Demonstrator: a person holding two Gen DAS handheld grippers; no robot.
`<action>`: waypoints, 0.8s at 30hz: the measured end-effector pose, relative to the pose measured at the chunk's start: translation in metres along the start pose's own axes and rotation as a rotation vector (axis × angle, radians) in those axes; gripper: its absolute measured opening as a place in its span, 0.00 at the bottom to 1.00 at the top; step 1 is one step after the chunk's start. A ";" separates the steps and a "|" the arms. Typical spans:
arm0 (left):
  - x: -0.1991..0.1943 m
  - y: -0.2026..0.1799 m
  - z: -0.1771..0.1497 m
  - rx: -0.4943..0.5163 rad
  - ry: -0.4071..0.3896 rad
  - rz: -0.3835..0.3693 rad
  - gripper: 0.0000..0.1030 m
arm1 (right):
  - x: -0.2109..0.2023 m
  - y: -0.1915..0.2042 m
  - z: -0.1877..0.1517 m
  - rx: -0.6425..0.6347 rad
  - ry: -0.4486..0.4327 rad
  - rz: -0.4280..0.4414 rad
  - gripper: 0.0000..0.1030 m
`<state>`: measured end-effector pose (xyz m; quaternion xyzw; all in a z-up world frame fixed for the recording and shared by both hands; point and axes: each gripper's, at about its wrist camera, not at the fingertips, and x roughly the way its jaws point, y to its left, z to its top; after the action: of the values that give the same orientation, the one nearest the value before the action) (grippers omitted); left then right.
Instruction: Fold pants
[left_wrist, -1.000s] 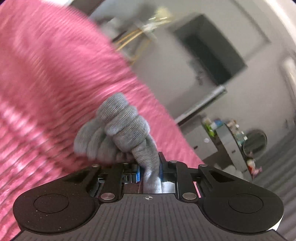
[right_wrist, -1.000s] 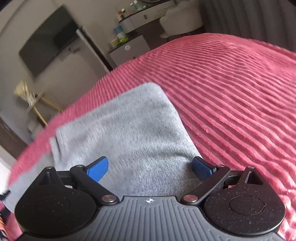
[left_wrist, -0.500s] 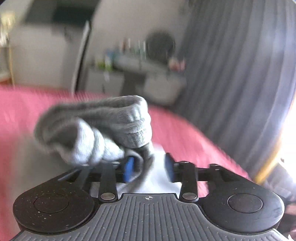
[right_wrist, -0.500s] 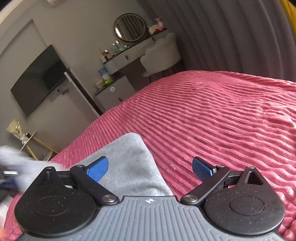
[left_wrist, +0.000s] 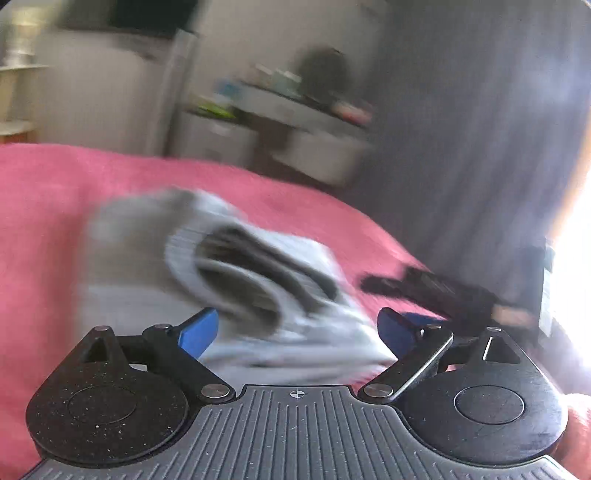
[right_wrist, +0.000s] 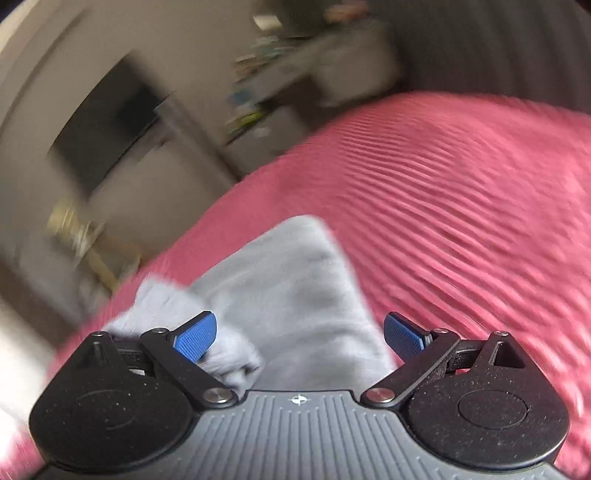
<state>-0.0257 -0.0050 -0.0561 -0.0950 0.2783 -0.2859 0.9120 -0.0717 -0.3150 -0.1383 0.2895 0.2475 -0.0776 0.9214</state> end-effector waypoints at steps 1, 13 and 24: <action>-0.003 0.013 0.003 -0.034 -0.013 0.031 0.94 | 0.001 0.018 -0.003 -0.111 -0.002 0.019 0.95; -0.038 0.119 0.009 -0.553 -0.057 0.035 0.94 | 0.028 0.104 -0.060 -0.743 -0.003 0.012 0.95; -0.049 0.139 0.008 -0.567 -0.052 0.048 0.94 | 0.073 0.115 -0.051 -0.667 -0.007 -0.062 0.50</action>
<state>0.0106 0.1373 -0.0740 -0.3471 0.3257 -0.1724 0.8624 0.0035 -0.1912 -0.1544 -0.0359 0.2647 -0.0212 0.9634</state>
